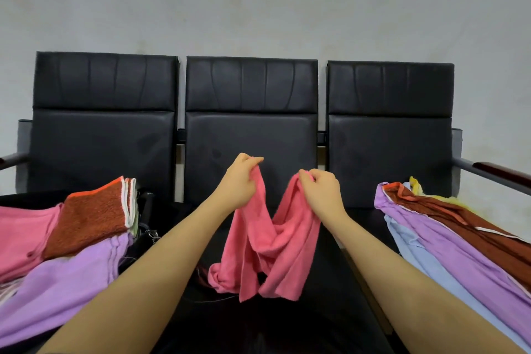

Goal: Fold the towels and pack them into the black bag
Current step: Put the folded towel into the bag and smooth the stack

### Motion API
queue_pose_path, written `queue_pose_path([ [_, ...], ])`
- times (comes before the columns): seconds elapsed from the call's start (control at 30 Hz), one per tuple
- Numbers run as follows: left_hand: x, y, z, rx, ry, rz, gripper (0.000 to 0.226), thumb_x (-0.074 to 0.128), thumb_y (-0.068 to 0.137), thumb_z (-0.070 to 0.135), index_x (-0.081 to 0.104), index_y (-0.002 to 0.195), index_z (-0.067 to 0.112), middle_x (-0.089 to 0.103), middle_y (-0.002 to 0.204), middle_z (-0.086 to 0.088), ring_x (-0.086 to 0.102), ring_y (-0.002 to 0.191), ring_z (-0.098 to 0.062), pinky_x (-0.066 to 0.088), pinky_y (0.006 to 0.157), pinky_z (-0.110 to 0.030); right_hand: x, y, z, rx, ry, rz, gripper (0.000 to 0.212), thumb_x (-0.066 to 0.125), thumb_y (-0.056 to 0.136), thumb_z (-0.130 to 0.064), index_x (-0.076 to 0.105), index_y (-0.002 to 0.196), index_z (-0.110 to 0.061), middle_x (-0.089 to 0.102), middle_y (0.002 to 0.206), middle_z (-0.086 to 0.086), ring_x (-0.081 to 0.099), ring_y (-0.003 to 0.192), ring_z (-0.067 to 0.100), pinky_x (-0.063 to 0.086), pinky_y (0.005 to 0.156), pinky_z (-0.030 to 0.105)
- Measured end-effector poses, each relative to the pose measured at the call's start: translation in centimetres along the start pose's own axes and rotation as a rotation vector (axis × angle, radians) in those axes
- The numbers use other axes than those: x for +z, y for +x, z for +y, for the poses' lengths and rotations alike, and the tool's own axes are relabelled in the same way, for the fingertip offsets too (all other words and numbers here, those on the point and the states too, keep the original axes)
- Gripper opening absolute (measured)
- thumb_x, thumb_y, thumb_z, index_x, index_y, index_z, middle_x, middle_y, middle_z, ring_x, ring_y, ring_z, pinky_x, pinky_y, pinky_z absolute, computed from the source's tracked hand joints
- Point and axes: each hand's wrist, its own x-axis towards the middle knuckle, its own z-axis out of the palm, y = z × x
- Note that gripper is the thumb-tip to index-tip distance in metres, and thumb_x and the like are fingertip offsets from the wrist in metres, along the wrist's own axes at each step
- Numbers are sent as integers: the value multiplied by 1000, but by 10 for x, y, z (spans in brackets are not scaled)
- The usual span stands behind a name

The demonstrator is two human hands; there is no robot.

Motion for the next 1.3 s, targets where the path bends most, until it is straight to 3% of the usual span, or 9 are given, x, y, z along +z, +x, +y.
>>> queue_pose_path([
  [0.13, -8, 3, 7, 106, -43, 46, 67, 32, 79, -16, 49, 136, 15, 63, 105, -3, 58, 102, -19, 39, 83, -11, -5, 4, 1, -11, -148, -7, 43, 57, 92, -27, 38, 56, -13, 38, 55, -2, 41, 58, 16, 29, 57, 33],
  [0.2, -8, 3, 12, 169, -41, 43, 62, 33, 79, -16, 53, 130, 13, 65, 94, 3, 60, 97, -16, 39, 78, -6, -5, 2, -1, -15, -105, -67, 13, 58, 92, -23, 58, 84, -12, 53, 77, -4, 51, 78, 13, 36, 70, 27],
  [0.3, -6, 1, 19, 216, -85, 26, 54, 37, 79, -14, 60, 119, 14, 66, 87, 8, 60, 95, -11, 40, 80, -6, -2, -2, -4, -38, -4, -339, 37, 61, 89, -20, 51, 124, -27, 62, 88, 1, 58, 78, 13, 44, 73, 28],
  [0.4, -2, -2, 23, 238, -122, -22, 49, 39, 81, -13, 62, 113, 16, 67, 88, 10, 58, 97, -8, 43, 88, -15, 7, -3, -4, -104, -62, -430, 9, 59, 88, -25, 65, 94, -24, 64, 74, 10, 60, 68, 24, 49, 68, 42],
  [0.5, 1, -3, 19, 248, -59, 4, 36, 48, 87, -6, 60, 115, 13, 56, 106, 8, 53, 100, -6, 39, 87, -13, 11, 3, -1, -70, -75, -275, 19, 56, 89, -23, 61, 71, -23, 56, 64, -5, 52, 64, 16, 42, 66, 38],
  [0.73, 9, -13, 0, 81, 271, -130, 24, 50, 96, 27, 53, 81, 9, 49, 85, -1, 51, 75, -20, 47, 73, -37, 6, 5, 5, -39, -132, -179, 17, 51, 90, -14, 67, 90, -14, 65, 86, -2, 62, 91, 23, 47, 89, 48],
  [0.93, 9, -12, -2, -195, -167, 132, 25, 53, 93, 27, 57, 78, 8, 55, 67, 0, 49, 64, -14, 43, 60, -31, 0, 5, 14, -111, -585, -275, 22, 44, 97, -17, 48, 118, -12, 64, 106, 2, 57, 104, 23, 26, 89, 30],
  [1.1, 7, -2, -3, -339, -382, 309, 35, 52, 94, 27, 45, 66, 7, 39, 61, -3, 36, 58, -15, 29, 55, -30, -7, 5, 14, -218, -977, -228, 22, 36, 90, 3, 50, 96, -13, 60, 84, 1, 59, 90, 26, 26, 77, 34],
  [1.3, -7, 9, 0, -406, -498, 319, 39, 44, 95, 13, 40, 56, 13, 37, 55, 0, 34, 52, -14, 27, 51, -26, -17, 10, 14, 158, -558, -93, 17, 45, 92, -13, 61, 87, -12, 53, 83, 1, 51, 82, 24, 34, 87, 37],
])
